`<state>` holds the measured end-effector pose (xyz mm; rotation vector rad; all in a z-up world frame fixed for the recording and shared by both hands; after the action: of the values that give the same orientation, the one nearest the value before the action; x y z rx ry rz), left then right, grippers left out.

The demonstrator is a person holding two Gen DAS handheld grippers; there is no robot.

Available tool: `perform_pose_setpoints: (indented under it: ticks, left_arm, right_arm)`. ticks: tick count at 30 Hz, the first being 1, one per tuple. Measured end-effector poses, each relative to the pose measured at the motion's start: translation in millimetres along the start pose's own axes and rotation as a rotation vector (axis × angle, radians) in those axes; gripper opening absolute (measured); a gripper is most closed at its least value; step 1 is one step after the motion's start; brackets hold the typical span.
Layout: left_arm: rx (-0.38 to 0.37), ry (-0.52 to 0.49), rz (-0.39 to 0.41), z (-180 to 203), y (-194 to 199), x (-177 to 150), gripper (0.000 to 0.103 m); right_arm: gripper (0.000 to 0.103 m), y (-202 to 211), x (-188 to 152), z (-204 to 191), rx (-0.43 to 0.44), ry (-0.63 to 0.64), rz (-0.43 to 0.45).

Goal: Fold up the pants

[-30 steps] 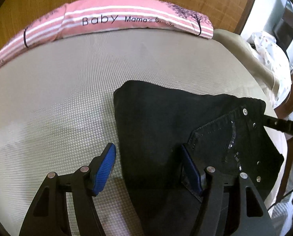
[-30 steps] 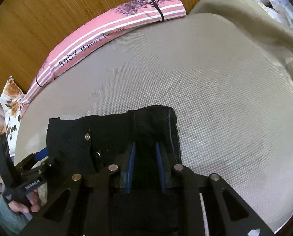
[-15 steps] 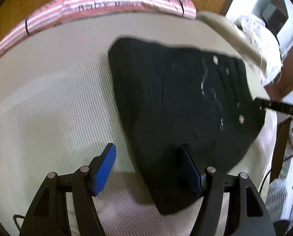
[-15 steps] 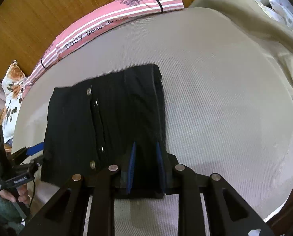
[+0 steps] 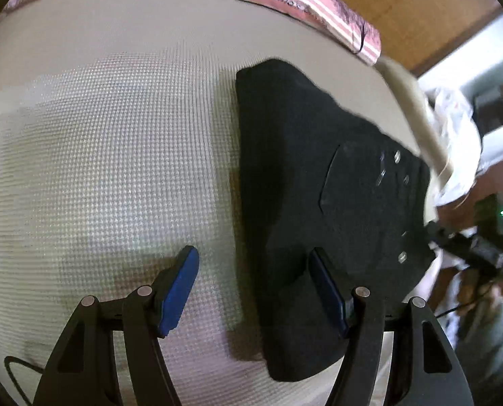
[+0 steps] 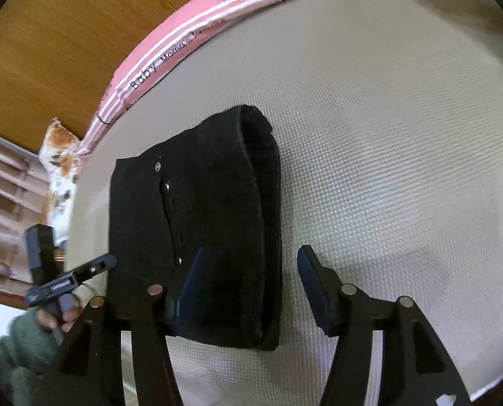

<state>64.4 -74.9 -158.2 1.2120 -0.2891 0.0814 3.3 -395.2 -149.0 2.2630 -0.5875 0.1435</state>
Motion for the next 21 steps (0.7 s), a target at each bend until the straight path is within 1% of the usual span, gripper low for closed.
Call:
perform_pose_setpoints:
  ticks: [1, 3, 4, 5, 6, 8, 10, 11, 14, 17, 19, 21]
  left_arm:
    - [-0.025, 0.008, -0.012, 1, -1, 2, 0.068]
    - [-0.062, 0.032, -0.036, 4, -4, 4, 0.068]
    - [-0.071, 0.036, -0.048, 6, -7, 2, 0.068]
    - [-0.069, 0.034, -0.053, 8, -9, 3, 0.068]
    - [-0.073, 0.031, -0.049, 11, -8, 6, 0.068]
    - [-0.106, 0.043, -0.074, 16, -13, 9, 0.068]
    - [-0.113, 0.041, -0.073, 17, -15, 13, 0.068]
    - [-0.115, 0.035, -0.065, 19, -16, 16, 0.068]
    - [-0.122, 0.018, -0.049, 24, -20, 24, 0.068]
    - [-0.117, -0.007, -0.013, 29, -23, 30, 0.068]
    - [-0.113, -0.029, 0.017, 33, -25, 34, 0.068]
    - [-0.096, -0.046, 0.045, 36, -26, 36, 0.068]
  right_arm:
    - [0.055, -1, 2, 4, 0.028, -0.008, -0.005]
    - [0.055, -5, 3, 10, 0.075, -0.014, -0.04]
    - [0.055, -5, 2, 13, 0.085, -0.017, -0.053]
    - [0.055, -8, 1, 16, 0.114, -0.025, -0.079]
    - [0.055, -9, -1, 15, 0.133, -0.028, -0.089]
    - [0.054, -12, -3, 18, 0.161, -0.02, -0.121]
    - [0.054, -14, -4, 20, 0.196, -0.011, -0.131]
    - [0.054, -17, -1, 20, 0.225, -0.015, -0.13]
    - [0.054, -28, 9, 15, 0.278, -0.009, -0.128]
    - [0.054, -41, 21, 9, 0.327, -0.006, -0.123]
    - [0.054, -47, 25, 6, 0.35, -0.006, -0.118]
    - [0.05, -51, 27, 4, 0.346, -0.012, -0.093]
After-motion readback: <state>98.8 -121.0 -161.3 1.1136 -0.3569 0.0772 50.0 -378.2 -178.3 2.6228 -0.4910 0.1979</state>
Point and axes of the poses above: each gripper's, at about its wrist camera, not at the fingertips, and y roughly against the way its jaws point, z to its right, x to its top, the point moved 6 cm from there along -y, roughly the way its jaws point, and after that the axes turned 11 degrees about x, right-handed, at the moved point
